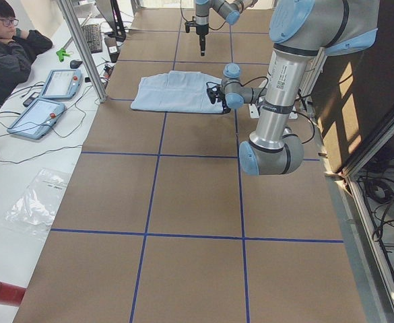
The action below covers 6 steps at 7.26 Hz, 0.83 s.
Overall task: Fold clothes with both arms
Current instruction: 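Bring both grippers to the shirt edge nearest the robot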
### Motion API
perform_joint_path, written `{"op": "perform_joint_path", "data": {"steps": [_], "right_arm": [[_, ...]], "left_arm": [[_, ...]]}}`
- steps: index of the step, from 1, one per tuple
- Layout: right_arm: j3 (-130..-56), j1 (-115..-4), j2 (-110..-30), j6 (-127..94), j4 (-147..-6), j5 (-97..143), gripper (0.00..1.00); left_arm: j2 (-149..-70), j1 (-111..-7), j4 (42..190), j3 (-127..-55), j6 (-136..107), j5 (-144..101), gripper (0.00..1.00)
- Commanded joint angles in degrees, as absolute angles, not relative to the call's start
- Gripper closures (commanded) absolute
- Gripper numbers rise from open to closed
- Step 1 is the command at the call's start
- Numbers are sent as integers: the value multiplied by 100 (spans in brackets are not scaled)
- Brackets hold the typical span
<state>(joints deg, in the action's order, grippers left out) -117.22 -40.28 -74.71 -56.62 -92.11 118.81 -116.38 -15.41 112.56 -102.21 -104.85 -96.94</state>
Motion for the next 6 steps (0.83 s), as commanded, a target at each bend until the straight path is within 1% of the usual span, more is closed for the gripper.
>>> {"op": "perform_joint_path", "data": {"steps": [1, 2, 5, 6], "right_arm": [[-11725, -4025, -7471, -5669, -9211, 11892, 0], [-11725, -4025, -7471, -5669, -9211, 11892, 0], [-11733, -4025, -7471, -5669, -9211, 11892, 0], [-11733, -4025, -7471, -5678, -9211, 11892, 0]], "left_arm": [[-11637, -1538, 11250, -10222, -10485, -9694, 33], [-11637, -1538, 11250, -10222, -10485, -9694, 39], [-11637, -1529, 11250, -10222, -10477, -9694, 40], [-11637, -1529, 11250, -10222, -10477, -9694, 47]]}}
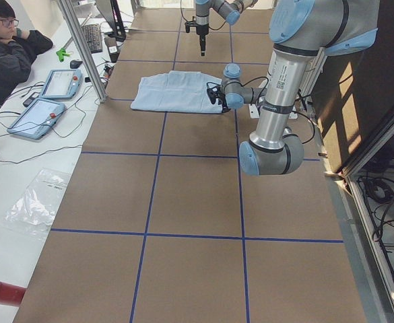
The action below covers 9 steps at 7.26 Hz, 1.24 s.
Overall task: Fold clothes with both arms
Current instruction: 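Bring both grippers to the shirt edge nearest the robot, then move the right gripper along the near edge toward the left gripper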
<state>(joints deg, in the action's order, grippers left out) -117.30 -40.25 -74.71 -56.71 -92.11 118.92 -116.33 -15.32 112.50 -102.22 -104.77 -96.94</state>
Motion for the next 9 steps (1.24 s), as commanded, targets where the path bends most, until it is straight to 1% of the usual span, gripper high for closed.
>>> {"op": "perform_joint_path", "data": {"steps": [1, 3, 5, 7, 9], "right_arm": [[-11733, -4025, -7471, -5669, -9211, 11892, 0], [-11777, -4034, -7471, -5678, -9211, 11900, 0], [-11839, -4025, -7471, -5695, -9211, 11900, 0], [-11848, -3729, -7340, -6648, -9202, 11910, 0], [-11821, -3106, -7059, -8069, -9211, 11421, 0]], "left_arm": [[-11637, -1529, 11250, -10222, -10477, -9694, 63], [-11628, -1529, 11250, -10222, -10477, -9694, 100], [-11619, -1529, 11250, -10222, -10477, -9712, 100], [-11628, -1529, 11259, -10230, -10468, -9729, 100], [-11637, -1529, 11259, -10239, -10468, -9747, 100]]}}
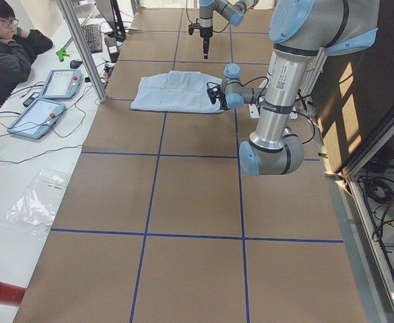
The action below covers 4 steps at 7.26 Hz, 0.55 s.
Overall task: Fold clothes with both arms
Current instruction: 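Move the right gripper along the near edge toward the left gripper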
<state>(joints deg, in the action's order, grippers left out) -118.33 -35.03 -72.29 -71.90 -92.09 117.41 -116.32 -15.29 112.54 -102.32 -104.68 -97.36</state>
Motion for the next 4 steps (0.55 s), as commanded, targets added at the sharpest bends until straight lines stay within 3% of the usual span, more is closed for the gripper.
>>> {"op": "perform_joint_path", "data": {"steps": [1, 4], "right_arm": [[-11795, -2572, -6918, -8791, -9202, 10921, 0], [-11419, -1767, -6759, -9685, -9202, 10309, 0]], "left_arm": [[-11637, -1538, 11250, -10309, -10468, -9747, 100], [-11619, -1556, 11241, -10521, -10459, -9756, 100]]}}
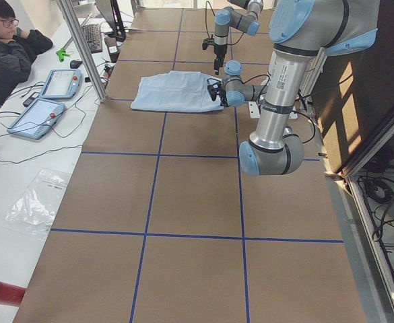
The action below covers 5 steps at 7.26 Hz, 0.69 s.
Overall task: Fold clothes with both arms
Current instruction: 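Move the right gripper along the near edge toward the left gripper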
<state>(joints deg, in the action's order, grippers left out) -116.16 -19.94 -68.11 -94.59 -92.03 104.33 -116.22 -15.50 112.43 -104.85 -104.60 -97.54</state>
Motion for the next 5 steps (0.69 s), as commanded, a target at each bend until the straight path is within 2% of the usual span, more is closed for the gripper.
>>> {"op": "perform_joint_path", "data": {"steps": [1, 5], "right_arm": [[-11278, -1706, -6750, -9929, -9202, 10301, 0], [-10934, -1653, -6732, -10055, -9193, 10301, 0]], "left_arm": [[-11619, -1556, 11241, -10521, -10459, -9756, 100], [-11602, -1547, 11241, -10512, -10459, -9756, 100]]}}
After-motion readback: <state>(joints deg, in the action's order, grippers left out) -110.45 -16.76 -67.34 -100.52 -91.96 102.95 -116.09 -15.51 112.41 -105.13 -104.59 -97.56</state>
